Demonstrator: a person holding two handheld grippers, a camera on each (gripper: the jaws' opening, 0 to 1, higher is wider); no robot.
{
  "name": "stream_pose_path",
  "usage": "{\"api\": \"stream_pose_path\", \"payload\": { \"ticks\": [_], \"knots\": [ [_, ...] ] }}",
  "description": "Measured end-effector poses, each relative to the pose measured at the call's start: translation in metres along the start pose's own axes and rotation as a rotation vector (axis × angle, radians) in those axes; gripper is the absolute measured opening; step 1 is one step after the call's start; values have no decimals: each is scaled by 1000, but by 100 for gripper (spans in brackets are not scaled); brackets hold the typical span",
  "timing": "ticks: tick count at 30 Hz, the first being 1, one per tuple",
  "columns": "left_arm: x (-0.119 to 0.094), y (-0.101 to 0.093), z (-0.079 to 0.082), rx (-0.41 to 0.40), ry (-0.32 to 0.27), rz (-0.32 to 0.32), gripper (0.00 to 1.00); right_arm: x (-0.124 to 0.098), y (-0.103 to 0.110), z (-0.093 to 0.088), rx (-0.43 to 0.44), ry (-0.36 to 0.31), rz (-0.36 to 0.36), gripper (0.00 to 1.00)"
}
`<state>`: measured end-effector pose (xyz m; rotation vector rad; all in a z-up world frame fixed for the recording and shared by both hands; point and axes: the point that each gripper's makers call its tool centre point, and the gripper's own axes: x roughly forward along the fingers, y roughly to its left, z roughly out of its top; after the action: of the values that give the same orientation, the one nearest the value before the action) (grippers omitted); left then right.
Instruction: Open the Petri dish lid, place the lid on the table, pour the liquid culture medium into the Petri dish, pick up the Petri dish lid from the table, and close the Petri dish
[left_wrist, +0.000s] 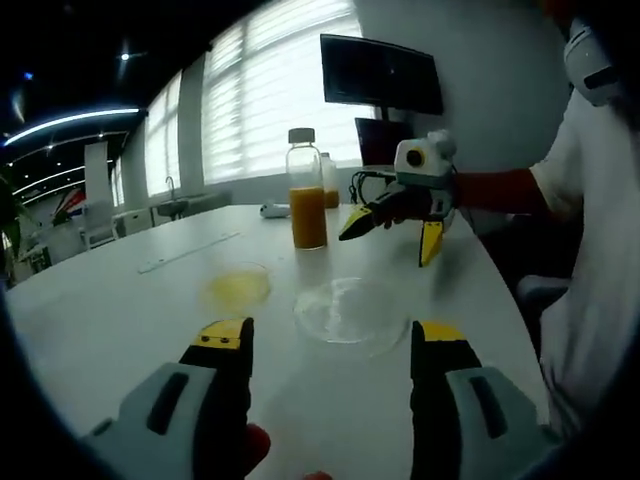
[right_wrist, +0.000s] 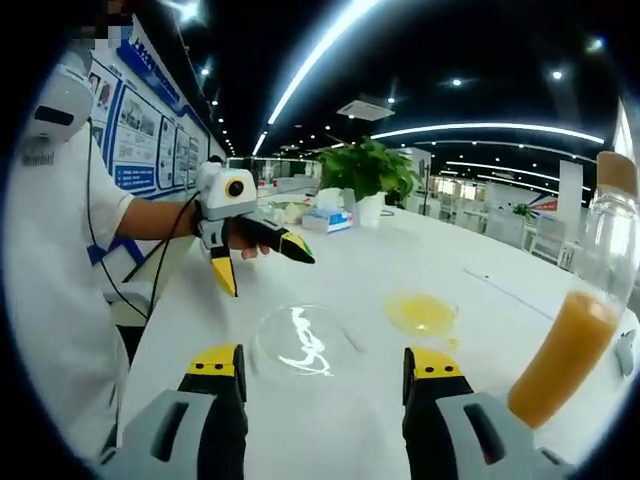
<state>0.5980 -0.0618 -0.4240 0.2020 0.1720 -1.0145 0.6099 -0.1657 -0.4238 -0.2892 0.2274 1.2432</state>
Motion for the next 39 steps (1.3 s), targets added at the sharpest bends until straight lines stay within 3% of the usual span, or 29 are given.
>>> {"api": "stream_pose_path", "payload": {
  "ticks": [8, 19, 34, 39],
  "knots": [
    [7, -4, -16, -10, 52, -37, 59, 10, 3, -8, 4, 27, 26, 59],
    [15, 1, -17, -38, 44, -37, 59, 17, 2, -15, 17, 48, 48, 59],
    [29, -1, -28, -7, 128, -92, 59, 23, 3, -16, -3, 69, 81, 59],
    [37, -4, -29, 3, 140, -118, 59, 31, 6, -20, -11, 89, 124, 59]
  ]
}}
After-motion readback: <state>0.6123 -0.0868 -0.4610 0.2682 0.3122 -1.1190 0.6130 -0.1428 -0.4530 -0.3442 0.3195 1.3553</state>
